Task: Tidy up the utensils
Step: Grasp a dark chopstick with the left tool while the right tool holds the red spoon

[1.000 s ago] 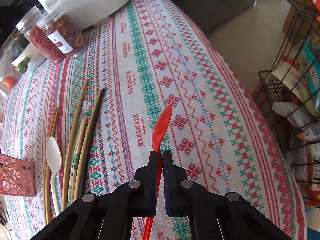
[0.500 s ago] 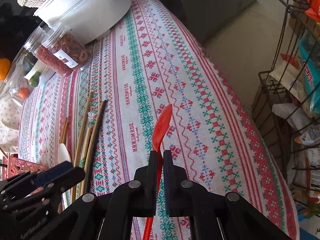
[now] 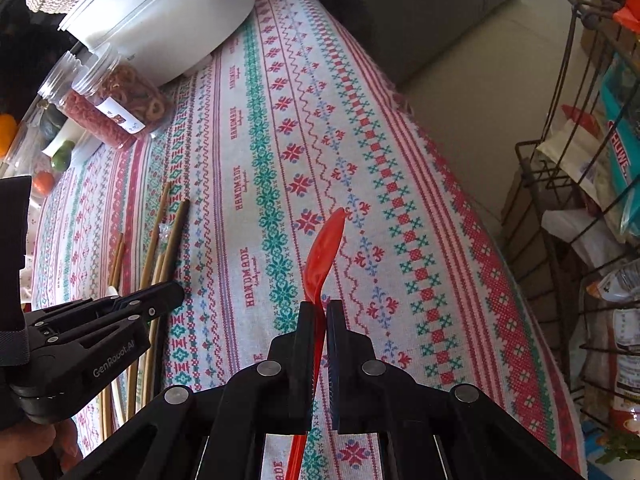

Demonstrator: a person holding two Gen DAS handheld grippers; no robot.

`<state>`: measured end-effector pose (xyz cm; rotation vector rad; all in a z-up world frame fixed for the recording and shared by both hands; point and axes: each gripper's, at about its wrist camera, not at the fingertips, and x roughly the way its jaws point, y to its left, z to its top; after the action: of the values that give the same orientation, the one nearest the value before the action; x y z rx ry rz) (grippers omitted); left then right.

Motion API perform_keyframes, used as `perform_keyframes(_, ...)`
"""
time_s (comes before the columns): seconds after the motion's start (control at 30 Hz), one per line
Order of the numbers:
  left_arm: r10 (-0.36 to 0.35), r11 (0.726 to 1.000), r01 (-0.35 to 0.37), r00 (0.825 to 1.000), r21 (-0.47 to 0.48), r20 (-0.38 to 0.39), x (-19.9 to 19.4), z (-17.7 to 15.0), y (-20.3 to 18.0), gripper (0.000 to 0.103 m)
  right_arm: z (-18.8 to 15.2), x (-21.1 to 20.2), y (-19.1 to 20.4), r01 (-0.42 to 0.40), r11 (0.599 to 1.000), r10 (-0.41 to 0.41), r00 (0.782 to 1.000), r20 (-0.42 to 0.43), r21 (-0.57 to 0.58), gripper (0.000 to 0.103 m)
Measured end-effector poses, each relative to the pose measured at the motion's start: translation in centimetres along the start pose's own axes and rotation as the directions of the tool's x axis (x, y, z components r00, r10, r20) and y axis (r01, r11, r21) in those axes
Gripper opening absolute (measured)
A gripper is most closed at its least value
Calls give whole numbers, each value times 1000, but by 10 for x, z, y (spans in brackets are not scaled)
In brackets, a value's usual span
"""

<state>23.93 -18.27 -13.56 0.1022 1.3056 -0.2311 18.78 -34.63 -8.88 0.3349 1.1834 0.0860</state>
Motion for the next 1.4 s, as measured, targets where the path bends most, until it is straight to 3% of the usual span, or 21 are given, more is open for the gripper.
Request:
perform_keyframes(0.43,58,998,-58,998,1,-35,-3,7,13,3,1,3,2,-6,1000,6,1000,-8,1,3)
perform_keyframes(0.7,26,999,-27,997,-17,-66,2,20,12,4,2,5,2,-5,1000,5,1000,-12,2,3)
perform_keyframes(0.97,109,993,-104,985,47,-135,14,31,3,8,3,6,-1,-3,1000,3,1000,-13,5,3)
perform_keyframes(1.3,96,995,-91,990,50,-108,13,28,10,6,4,8,1,-1,1000,1,1000,-17,0,3)
perform_keyframes(1.4,81,996,-78,995,48,-51,5,20,7,6,4,7,3,-3,1000,4,1000,-13,3,3)
